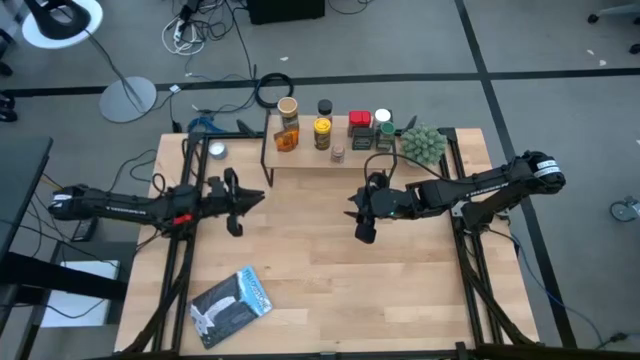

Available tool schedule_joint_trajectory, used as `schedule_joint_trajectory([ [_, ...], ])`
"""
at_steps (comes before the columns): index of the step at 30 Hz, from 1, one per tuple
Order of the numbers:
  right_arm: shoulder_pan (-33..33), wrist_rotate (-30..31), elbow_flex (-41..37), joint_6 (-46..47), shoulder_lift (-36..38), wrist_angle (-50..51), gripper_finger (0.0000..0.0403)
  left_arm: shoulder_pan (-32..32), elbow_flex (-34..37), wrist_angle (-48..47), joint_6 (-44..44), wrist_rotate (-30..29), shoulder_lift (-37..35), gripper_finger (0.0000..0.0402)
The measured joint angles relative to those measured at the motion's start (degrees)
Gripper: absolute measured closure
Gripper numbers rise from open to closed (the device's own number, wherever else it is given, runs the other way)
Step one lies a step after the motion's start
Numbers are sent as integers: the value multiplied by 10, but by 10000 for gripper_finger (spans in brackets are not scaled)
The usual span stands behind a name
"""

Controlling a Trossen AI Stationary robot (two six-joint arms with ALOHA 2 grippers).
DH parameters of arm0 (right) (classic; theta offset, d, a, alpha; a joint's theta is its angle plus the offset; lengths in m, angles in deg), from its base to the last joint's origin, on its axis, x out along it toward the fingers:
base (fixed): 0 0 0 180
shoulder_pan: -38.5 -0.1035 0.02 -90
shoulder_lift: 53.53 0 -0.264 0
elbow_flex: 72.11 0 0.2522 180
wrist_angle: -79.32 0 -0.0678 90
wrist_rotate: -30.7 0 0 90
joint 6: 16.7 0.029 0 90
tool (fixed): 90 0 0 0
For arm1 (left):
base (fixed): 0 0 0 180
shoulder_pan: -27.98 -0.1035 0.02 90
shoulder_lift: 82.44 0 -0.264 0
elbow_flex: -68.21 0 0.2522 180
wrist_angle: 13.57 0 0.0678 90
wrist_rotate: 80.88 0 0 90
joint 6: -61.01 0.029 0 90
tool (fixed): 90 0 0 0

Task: Shelf spices
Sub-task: Return to home position

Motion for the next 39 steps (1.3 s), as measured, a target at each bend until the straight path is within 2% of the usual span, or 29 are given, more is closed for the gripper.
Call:
schedule_joint_trajectory([
  [3,3,0,0,1,0,28,215,5,0,-39,-1,19,-22,341],
  [7,16,-3,-2,20,0,51,217,5,0,-108,-8,45,-99,341],
  [9,23,-19,-11,16,1,33,217,5,0,-139,3,68,-146,341],
  [13,36,-63,-51,6,21,-34,215,5,-1,-226,10,69,-243,341],
  [18,49,-57,-122,23,97,-66,217,5,-1,-304,4,64,-326,341],
  [25,56,-40,-241,45,276,-104,215,5,-1,-332,14,47,-333,341],
  [30,32,-27,-334,65,396,-138,217,5,-1,-335,13,44,-333,341],
  [39,-21,7,-467,72,506,-168,218,5,-1,-340,2,36,-333,341],
])
